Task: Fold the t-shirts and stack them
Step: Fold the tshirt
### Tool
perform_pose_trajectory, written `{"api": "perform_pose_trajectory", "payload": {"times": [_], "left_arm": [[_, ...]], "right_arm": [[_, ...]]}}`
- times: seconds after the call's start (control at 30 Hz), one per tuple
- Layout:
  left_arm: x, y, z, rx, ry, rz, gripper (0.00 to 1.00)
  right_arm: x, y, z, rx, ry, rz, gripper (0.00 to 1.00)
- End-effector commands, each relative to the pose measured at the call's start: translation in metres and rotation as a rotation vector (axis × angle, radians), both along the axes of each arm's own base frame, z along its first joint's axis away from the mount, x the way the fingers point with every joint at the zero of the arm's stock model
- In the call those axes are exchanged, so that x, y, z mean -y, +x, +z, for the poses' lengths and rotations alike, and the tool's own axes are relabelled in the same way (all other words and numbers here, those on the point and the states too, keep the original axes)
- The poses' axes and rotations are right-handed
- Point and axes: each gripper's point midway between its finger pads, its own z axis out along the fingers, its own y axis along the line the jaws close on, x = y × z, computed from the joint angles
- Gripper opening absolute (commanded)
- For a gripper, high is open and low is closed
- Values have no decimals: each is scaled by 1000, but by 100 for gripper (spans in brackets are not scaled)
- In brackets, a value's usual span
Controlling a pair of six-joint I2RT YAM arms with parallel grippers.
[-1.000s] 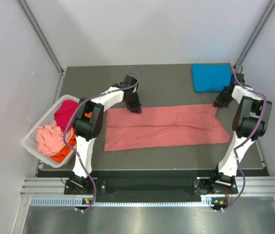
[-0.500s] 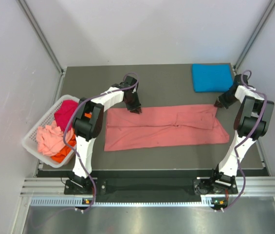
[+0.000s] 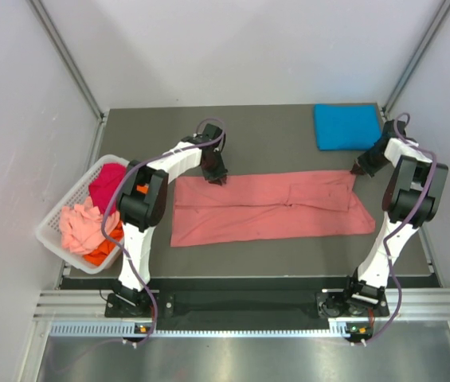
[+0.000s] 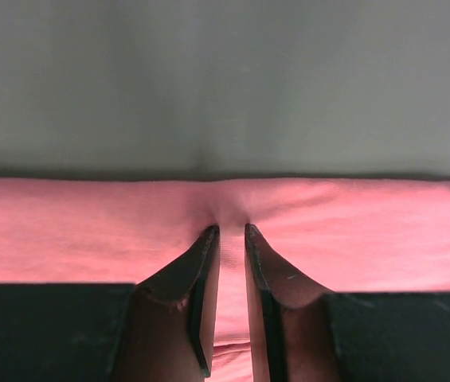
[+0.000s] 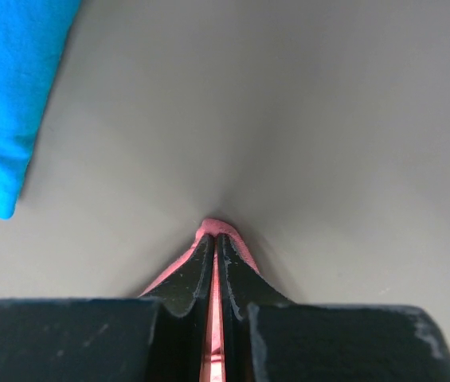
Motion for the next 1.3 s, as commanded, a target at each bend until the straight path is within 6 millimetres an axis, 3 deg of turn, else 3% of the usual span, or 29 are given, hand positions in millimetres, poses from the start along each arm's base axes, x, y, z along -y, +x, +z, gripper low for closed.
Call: {"api": "perform_pose_trajectory", "payload": {"times": [0.0,0.13,0.23,0.4,0.7,0.9,1.27], "left_arm": [[-43,-6,5,-23,163,51,25],[-36,4,39,45,134,-5,28],[-36,7,57,80,142,-73,33],[-51,6,67,81,242,-184,34],[-92,13,60,50,369,-239,36],[-119,14,46,2,406,-218,38],[-138,18,23,-38,459,-233,41]], "right_arm": [[22,3,-23,-27,-111,-9,0],[15,11,-16,1,-103,29,0],[12,13,-2,10,-103,47,18],[12,14,32,58,-112,15,25],[12,1,33,-2,-117,-30,28],[10,8,25,-16,-109,-22,29],[-2,12,10,-67,-123,10,29]]}}
